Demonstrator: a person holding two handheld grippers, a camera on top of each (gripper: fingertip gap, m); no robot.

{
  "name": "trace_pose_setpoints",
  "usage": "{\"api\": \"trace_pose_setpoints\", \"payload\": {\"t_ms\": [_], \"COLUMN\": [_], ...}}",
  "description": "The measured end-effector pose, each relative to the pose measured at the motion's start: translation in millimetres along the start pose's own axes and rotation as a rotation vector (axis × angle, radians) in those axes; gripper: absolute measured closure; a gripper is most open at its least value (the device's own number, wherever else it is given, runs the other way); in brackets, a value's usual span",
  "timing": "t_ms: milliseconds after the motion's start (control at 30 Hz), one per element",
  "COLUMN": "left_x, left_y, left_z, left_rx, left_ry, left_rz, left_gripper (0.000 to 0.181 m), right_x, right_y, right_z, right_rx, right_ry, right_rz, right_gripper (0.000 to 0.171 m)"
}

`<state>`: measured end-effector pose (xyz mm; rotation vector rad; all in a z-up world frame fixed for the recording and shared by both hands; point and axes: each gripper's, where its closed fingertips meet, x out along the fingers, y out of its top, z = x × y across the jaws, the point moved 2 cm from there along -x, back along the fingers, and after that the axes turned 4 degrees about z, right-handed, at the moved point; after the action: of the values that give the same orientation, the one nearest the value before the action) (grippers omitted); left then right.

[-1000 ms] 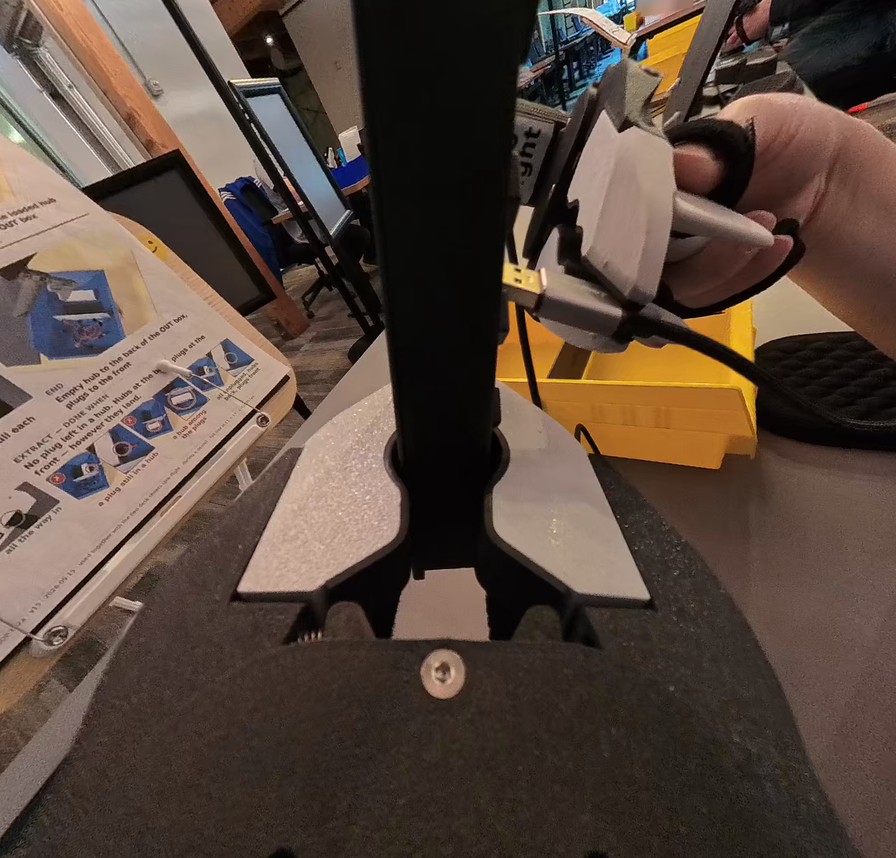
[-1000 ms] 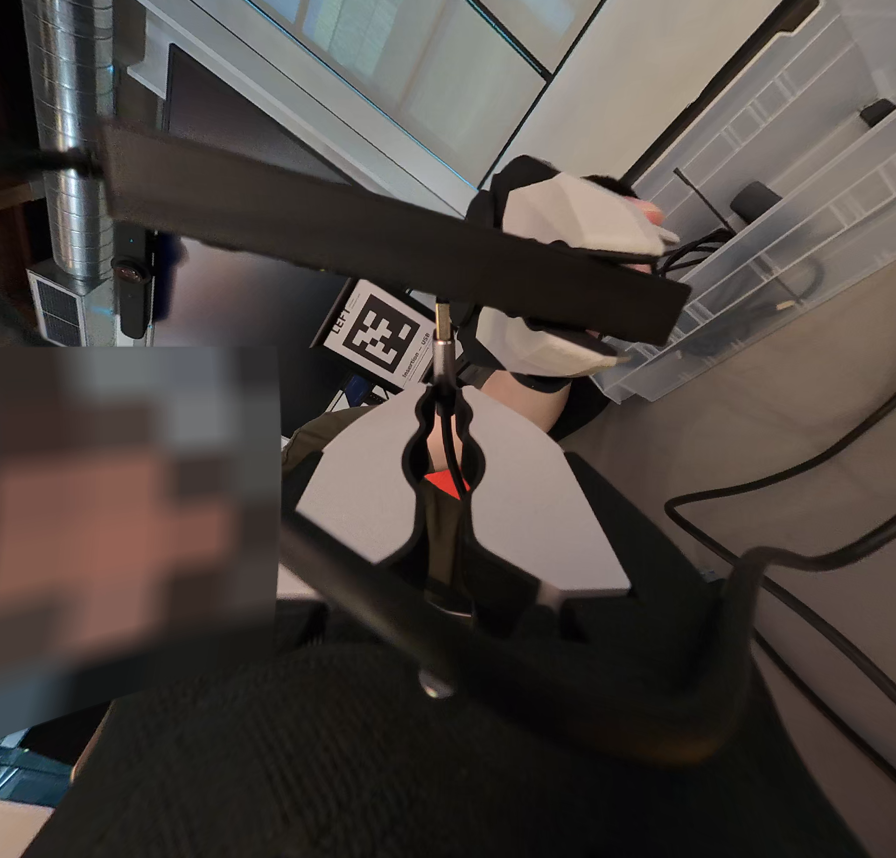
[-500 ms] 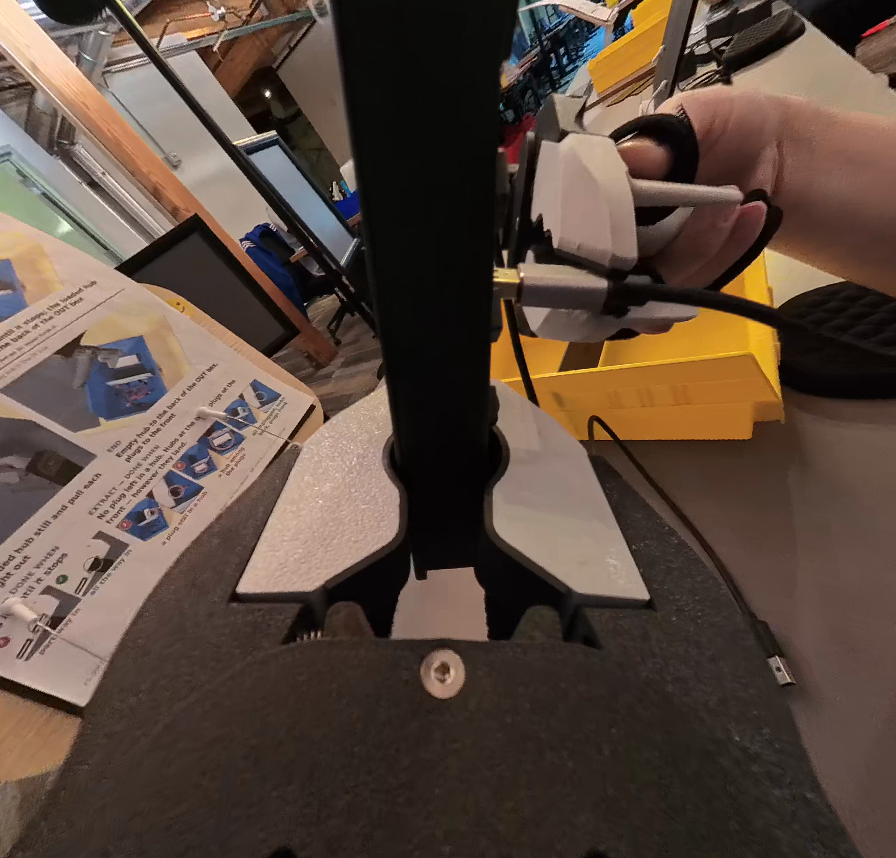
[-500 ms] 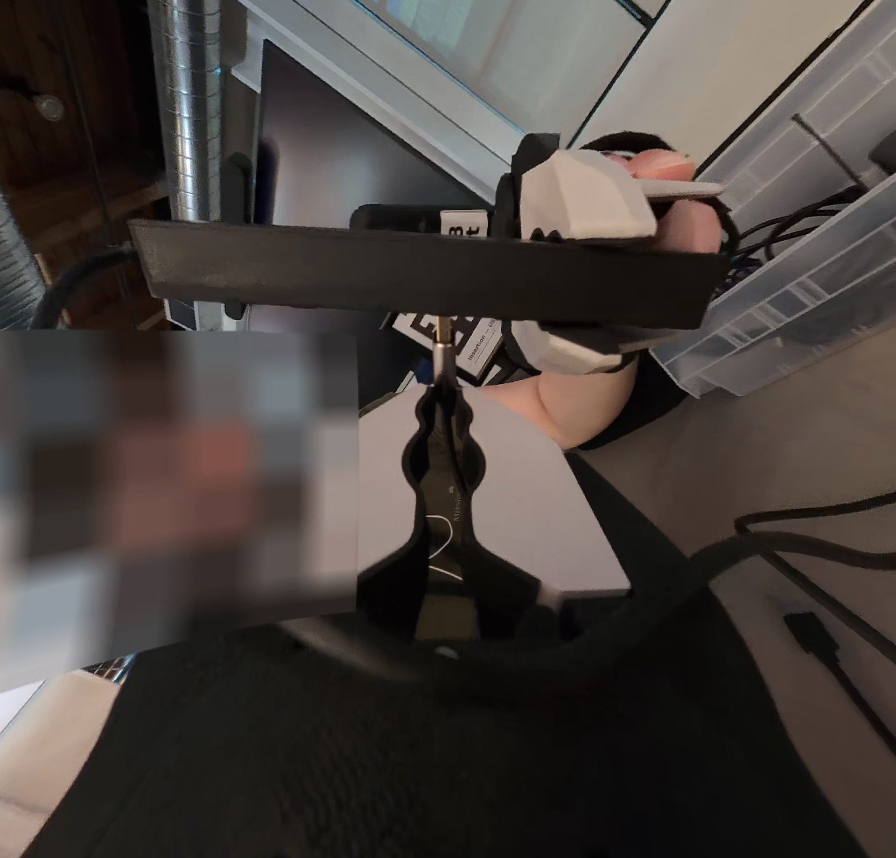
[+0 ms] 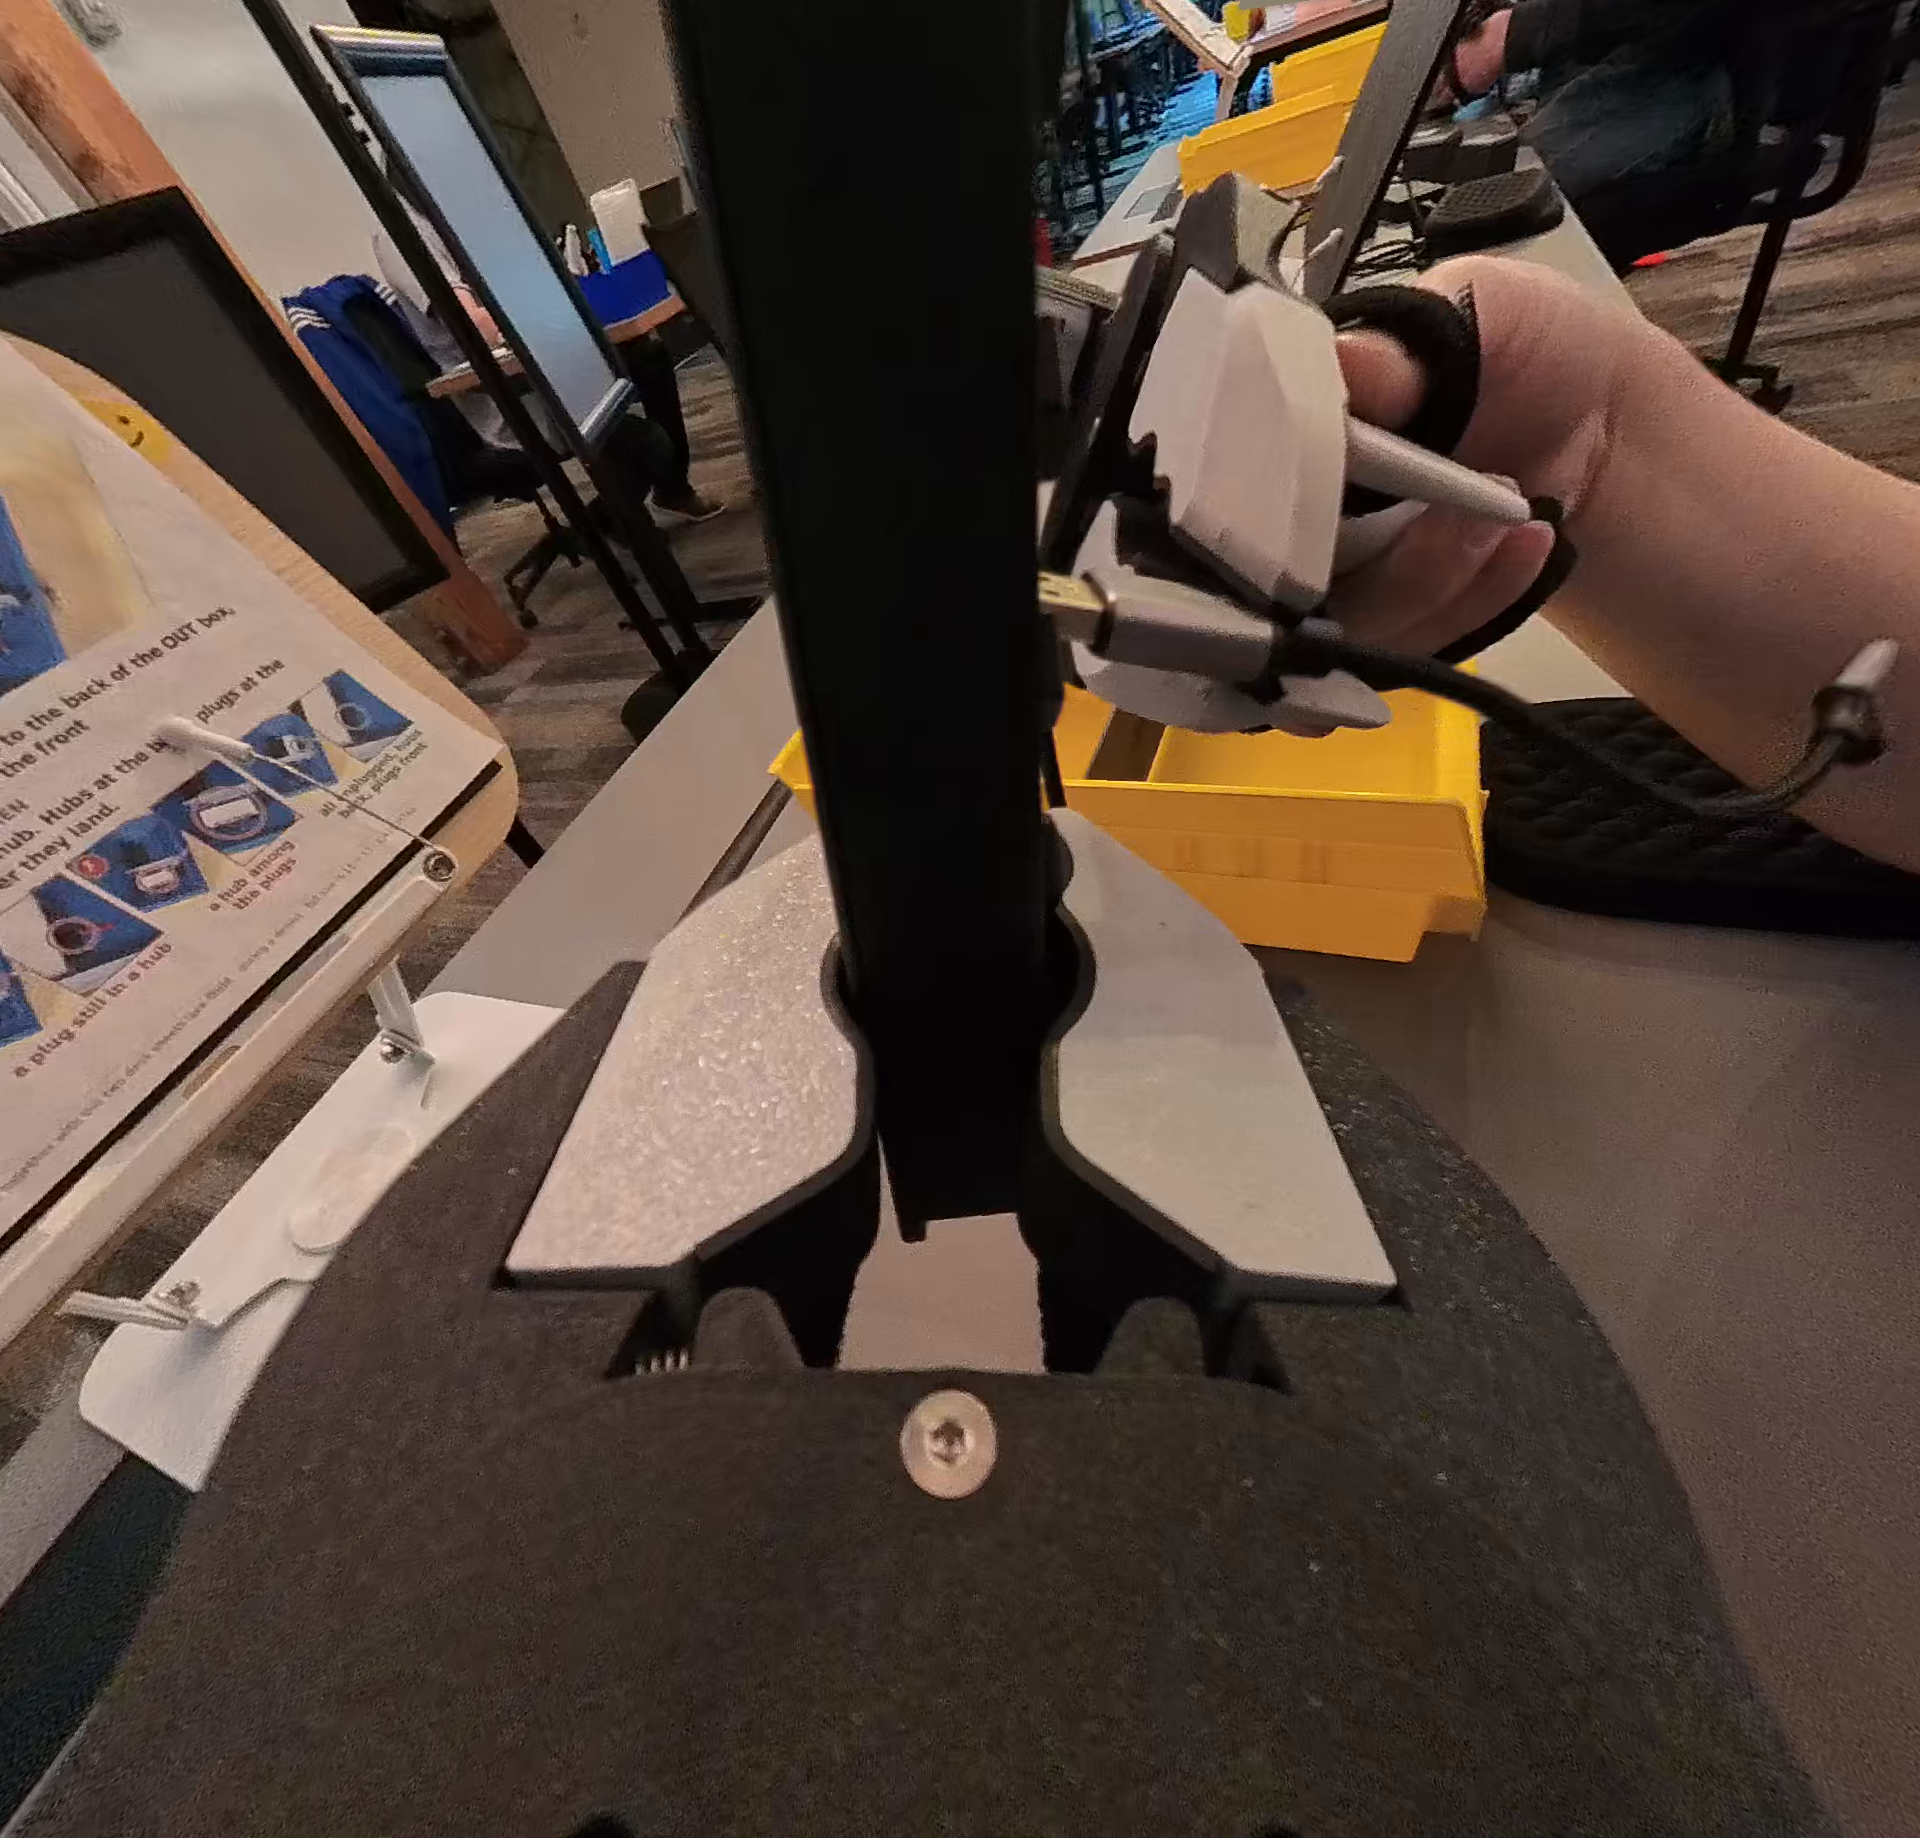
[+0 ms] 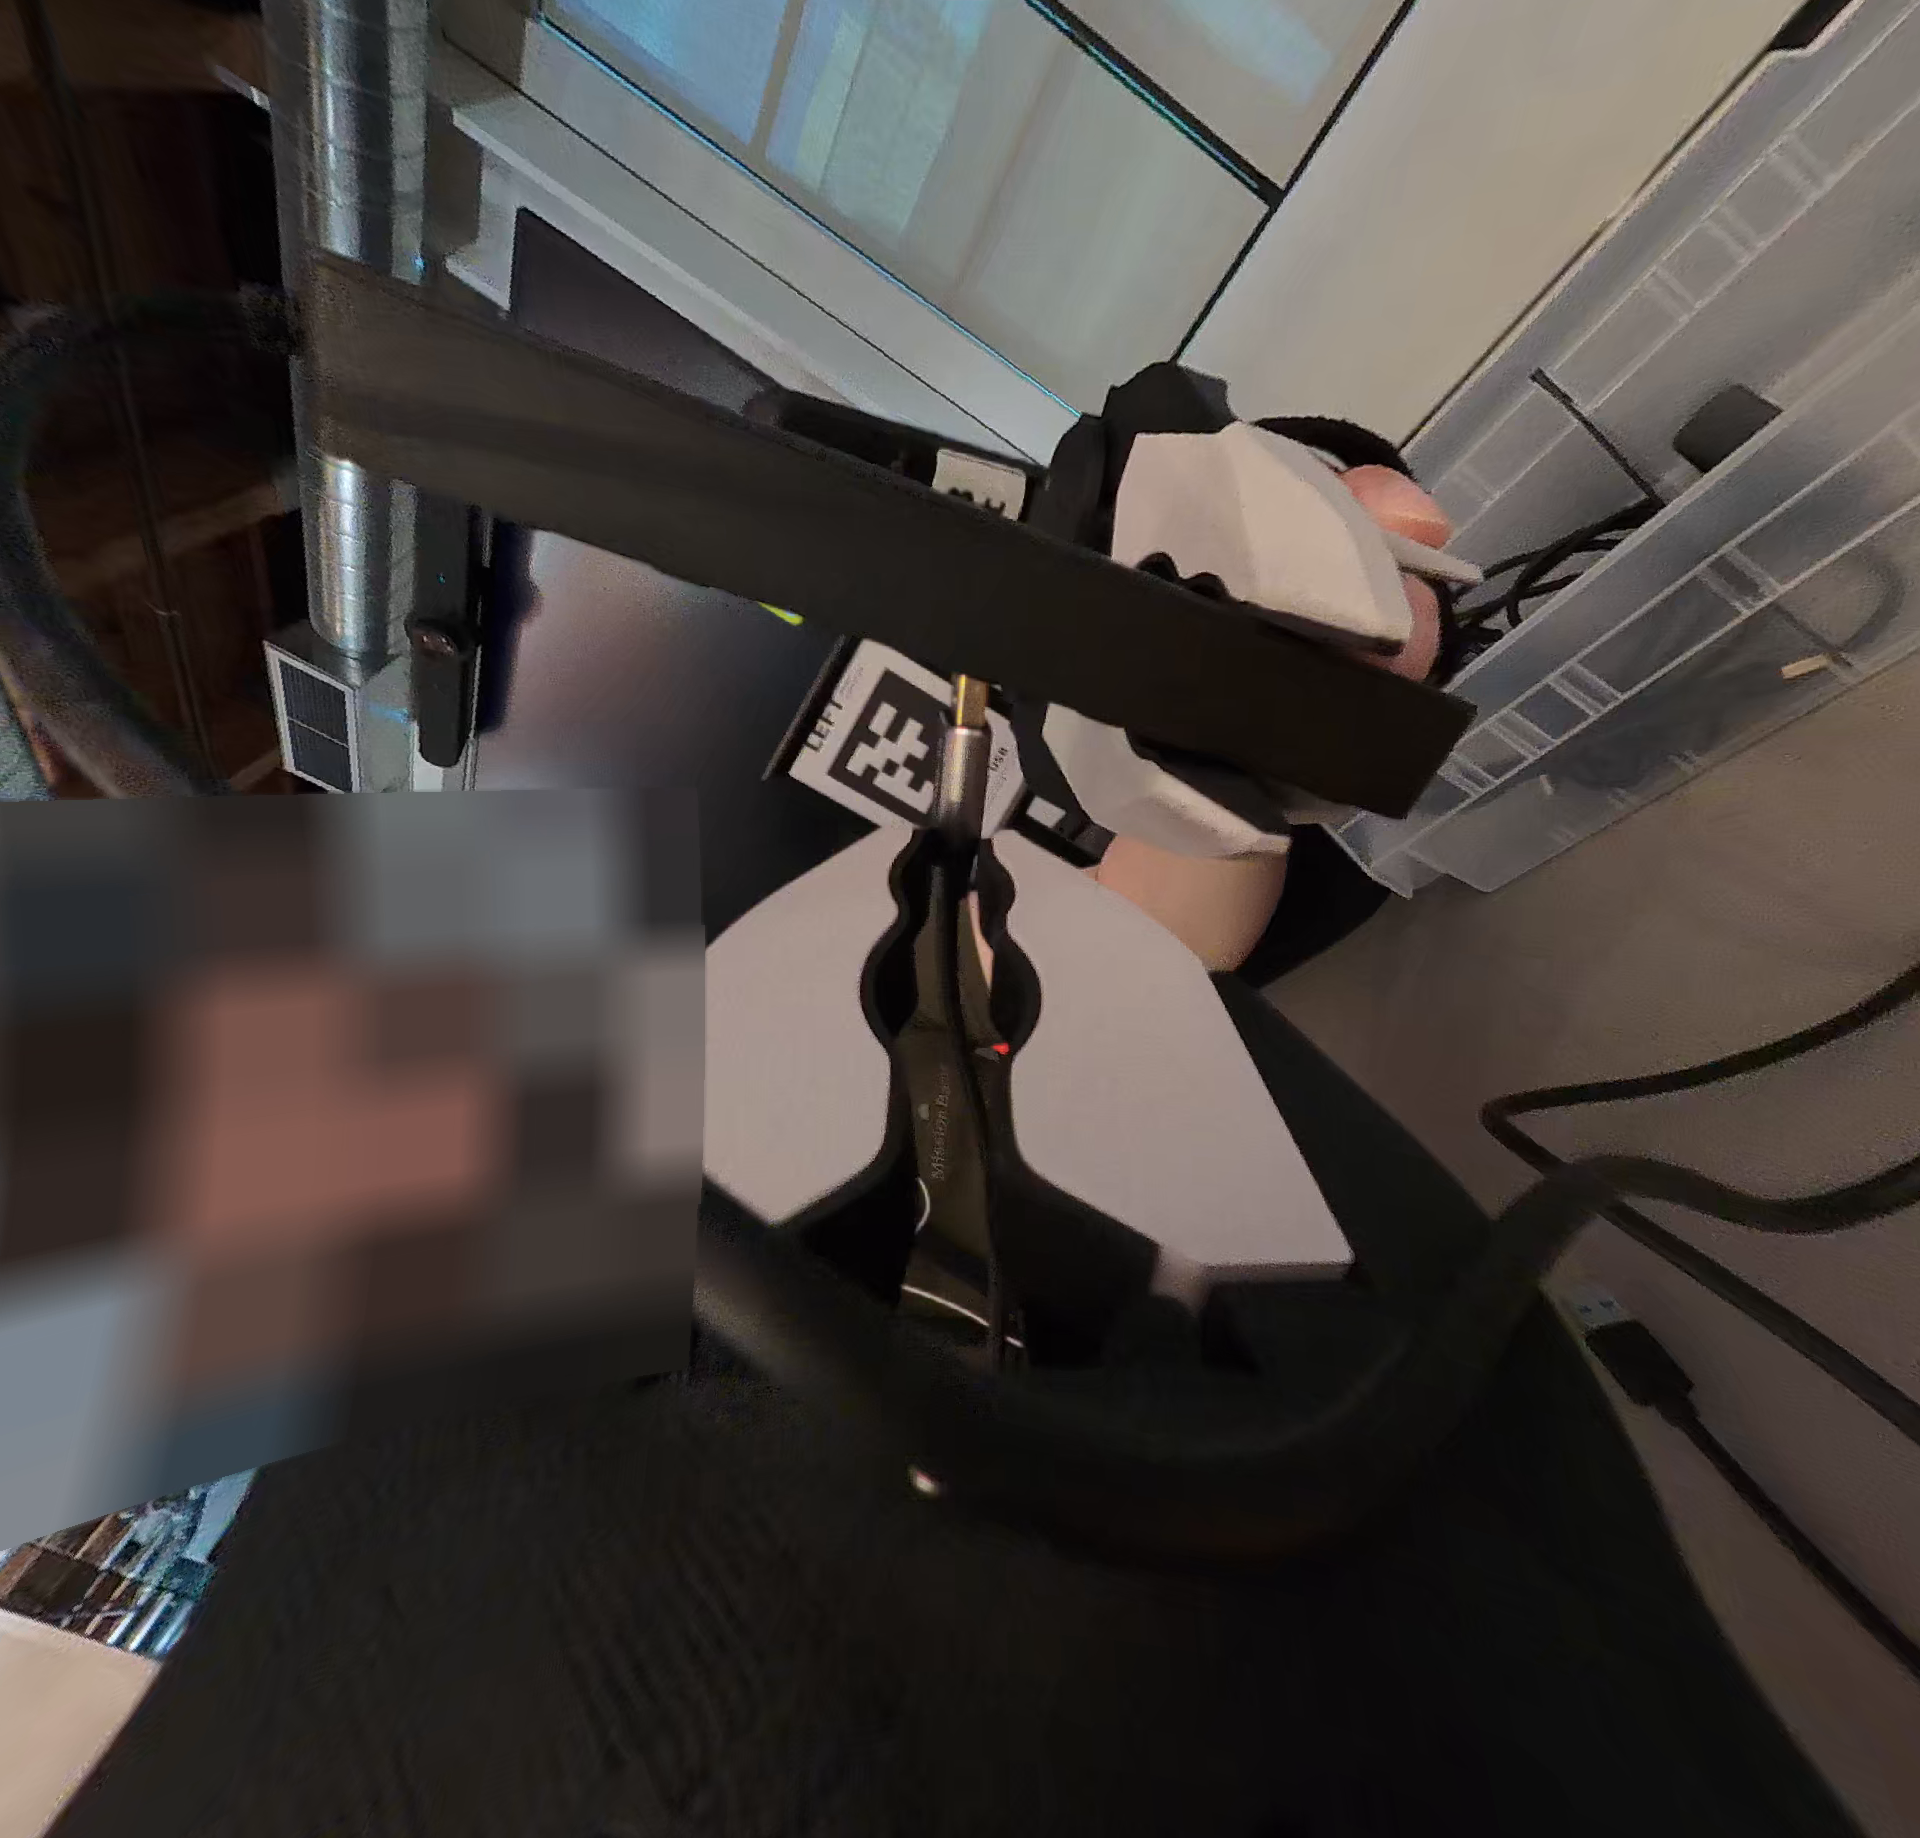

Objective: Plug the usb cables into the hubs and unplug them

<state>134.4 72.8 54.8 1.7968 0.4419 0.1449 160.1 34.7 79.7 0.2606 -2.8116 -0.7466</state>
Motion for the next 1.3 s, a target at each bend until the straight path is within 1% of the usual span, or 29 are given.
{"api": "trace_pose_setpoints", "payload": {"t_ms": [133,267,400,633,733,800,933,1067,1167,1233,1300], "left_x": [-3,-6,-5,-7,-8,-7,-5,-4,-4,-4,-4], "left_y": [-2,-8,-8,-10,-11,-10,-9,-11,-13,-16,-19], "left_z": [-8,-15,-18,-22,-23,-21,-13,-15,-18,-22,-25], "left_rx": [0.081,0.172,0.152,0.204,0.162,0.159,0.112,0.121,0.065,0.037,0.005], "left_ry": [0.062,0.12,0.165,0.201,0.197,0.181,0.101,0.114,0.121,0.136,0.146], "left_rz": [-0.021,-0.081,-0.093,-0.116,-0.128,-0.114,-0.087,-0.097,-0.109,-0.127,-0.138], "left_gripper": [0.154,0.153,0.153,0.154,0.154,0.154,0.154,0.154,0.155,0.155,0.155], "right_x": [-1,-2,-2,2,3,3,0,-1,-1,-2,-4], "right_y": [4,6,9,11,13,11,10,10,12,15,16], "right_z": [-1,4,7,9,9,7,5,8,11,12,12], "right_rx": [0.033,0.037,0.016,0.008,-0.013,-0.019,-0.023,-0.023,-0.078,-0.137,-0.172], "right_ry": [0.041,0.02,-0.01,-0.032,-0.056,-0.06,-0.056,-0.061,-0.114,-0.159,-0.196], "right_rz": [0.028,0.041,0.067,0.081,0.102,0.085,0.068,0.06,0.066,0.078,0.081], "right_gripper": [0.163,0.162,0.162,0.163,0.162,0.162,0.162,0.162,0.16,0.153,0.15]}}
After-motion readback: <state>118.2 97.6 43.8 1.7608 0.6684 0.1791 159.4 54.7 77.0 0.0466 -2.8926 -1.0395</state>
